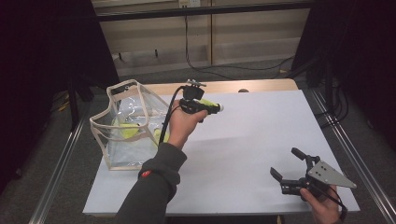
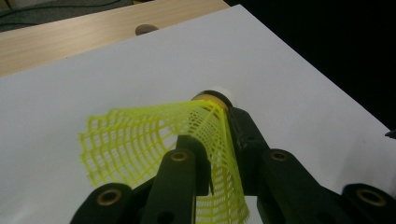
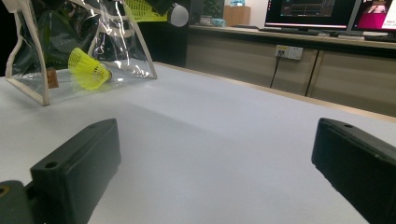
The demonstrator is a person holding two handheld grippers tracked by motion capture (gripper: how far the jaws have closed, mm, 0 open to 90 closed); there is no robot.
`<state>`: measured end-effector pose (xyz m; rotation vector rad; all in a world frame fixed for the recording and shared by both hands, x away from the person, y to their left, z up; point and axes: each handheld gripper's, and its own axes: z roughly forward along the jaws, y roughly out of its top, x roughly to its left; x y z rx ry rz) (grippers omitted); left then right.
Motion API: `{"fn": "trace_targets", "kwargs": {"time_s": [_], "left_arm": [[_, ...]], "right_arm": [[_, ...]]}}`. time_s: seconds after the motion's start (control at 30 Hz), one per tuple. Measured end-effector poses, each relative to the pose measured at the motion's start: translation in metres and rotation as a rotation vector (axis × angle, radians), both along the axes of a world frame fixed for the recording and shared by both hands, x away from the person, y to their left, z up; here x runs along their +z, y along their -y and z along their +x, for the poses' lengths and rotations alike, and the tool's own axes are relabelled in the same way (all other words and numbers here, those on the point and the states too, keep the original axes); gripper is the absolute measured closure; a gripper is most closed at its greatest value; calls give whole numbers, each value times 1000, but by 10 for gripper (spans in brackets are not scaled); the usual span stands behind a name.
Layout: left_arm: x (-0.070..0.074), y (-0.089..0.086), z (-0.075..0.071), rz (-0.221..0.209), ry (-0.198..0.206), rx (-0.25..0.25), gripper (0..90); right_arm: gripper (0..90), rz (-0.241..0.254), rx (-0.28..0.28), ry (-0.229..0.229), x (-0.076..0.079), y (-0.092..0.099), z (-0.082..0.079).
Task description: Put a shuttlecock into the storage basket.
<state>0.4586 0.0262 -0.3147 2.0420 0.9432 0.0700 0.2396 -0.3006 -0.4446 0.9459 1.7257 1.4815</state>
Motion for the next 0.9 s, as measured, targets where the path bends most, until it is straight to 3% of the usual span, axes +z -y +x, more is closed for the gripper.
{"fn": "trace_targets", "kwargs": {"time_s": [0.9], "left_arm": [[43, -29, 0, 40, 9, 36, 807]], "right_arm": [[12, -2, -1, 3, 1, 0, -1]]}}
